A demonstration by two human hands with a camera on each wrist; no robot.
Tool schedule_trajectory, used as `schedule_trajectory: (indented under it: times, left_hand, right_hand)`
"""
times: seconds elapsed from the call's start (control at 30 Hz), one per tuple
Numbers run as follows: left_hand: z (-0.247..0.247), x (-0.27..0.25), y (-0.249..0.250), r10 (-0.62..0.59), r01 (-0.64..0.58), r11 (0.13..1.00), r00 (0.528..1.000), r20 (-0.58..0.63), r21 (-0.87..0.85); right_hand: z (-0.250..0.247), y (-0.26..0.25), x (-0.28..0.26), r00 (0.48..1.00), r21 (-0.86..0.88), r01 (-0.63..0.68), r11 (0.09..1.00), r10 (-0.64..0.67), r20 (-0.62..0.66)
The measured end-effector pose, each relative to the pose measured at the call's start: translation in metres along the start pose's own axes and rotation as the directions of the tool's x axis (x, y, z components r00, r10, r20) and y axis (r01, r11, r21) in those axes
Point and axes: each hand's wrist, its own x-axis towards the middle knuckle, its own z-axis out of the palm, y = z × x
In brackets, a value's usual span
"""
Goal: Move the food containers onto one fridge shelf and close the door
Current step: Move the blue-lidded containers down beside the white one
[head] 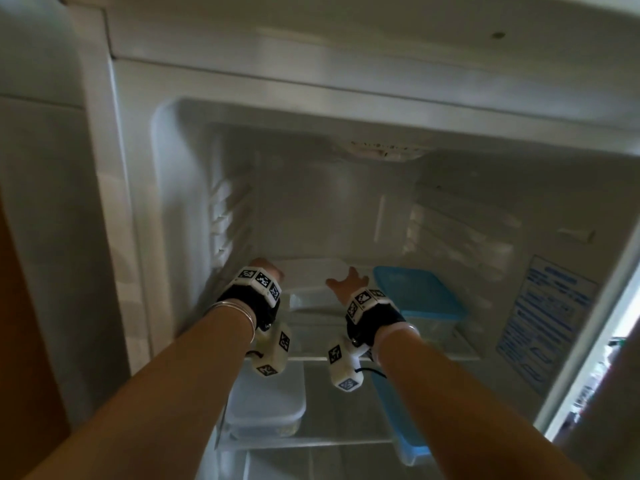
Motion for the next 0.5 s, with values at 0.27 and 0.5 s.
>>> schedule_trajectory:
  times: [0.27, 0.5]
  left_hand:
    - [-0.006, 0.004, 0.002, -0.033, 0.057, 0.938, 0.997, 0.075, -0.343]
    - [-0.012, 0.003, 0.006, -0.021, 0.02, 0.989, 1.0, -0.002, -0.149]
  right_hand:
    - [-0.006, 0.008, -0.005, 0.999, 0.022, 0.053, 0.998, -0.053, -0.012]
    - [-0.006, 0.014, -0.008, 0.998, 0.053, 0.071, 0.996, -0.07, -0.005]
